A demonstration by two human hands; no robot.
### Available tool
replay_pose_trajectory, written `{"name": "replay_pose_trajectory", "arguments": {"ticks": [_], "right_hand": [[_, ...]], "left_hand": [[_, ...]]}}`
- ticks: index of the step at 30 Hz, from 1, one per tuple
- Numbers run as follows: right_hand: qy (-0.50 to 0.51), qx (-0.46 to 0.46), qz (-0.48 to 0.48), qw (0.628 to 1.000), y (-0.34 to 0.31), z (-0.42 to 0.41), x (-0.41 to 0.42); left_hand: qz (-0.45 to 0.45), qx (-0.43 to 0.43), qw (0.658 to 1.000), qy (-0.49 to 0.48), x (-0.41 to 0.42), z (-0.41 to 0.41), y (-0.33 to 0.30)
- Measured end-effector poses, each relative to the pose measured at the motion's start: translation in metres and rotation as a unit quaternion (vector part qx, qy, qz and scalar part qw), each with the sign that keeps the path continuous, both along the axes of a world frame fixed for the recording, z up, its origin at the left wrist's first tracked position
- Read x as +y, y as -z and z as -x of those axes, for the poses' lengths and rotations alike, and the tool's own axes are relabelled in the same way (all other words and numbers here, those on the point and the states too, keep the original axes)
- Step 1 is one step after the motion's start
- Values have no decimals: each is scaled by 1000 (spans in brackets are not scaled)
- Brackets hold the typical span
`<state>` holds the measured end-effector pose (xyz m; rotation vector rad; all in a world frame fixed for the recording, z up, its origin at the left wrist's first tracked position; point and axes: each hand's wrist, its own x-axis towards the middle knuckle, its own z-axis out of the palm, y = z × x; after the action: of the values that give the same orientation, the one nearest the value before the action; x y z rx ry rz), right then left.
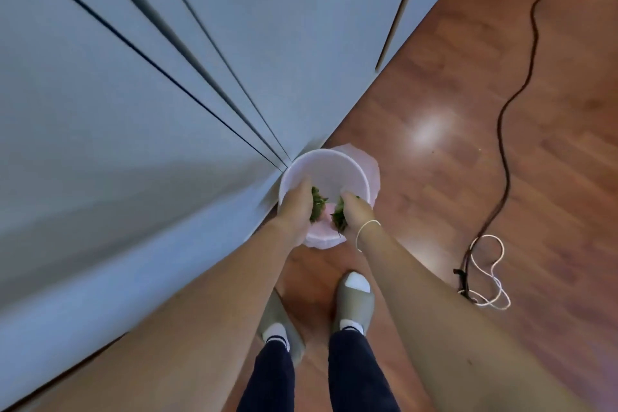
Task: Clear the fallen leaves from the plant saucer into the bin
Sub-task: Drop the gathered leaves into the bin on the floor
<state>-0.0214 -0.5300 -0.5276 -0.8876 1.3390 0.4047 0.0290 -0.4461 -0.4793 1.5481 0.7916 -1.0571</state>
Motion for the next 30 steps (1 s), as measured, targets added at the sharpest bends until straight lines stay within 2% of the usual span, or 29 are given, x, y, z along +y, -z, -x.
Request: {"name": "replay_pose_trajectory", "arguments": {"ticks": [5,10,12,16,23,30], "right_hand": [[44,-20,-33,998,47,-6,3],[136,12,-69,988,39,-9,1],[170,-1,-78,982,36,-10,0],[139,-6,-82,987,33,-10,2],[122,2,-75,990,15,-15,-5],[38,12,35,999,27,-14,-7]], "left_hand": [[25,12,1000,-2,11,1,57],[59,34,998,6,14,-5,52],[61,39,997,7,14,-9,47],[68,25,997,32,8,-15,31],[48,7,999,2,-2,-22,7],[-12,-25,998,50,5,-27,32]]}}
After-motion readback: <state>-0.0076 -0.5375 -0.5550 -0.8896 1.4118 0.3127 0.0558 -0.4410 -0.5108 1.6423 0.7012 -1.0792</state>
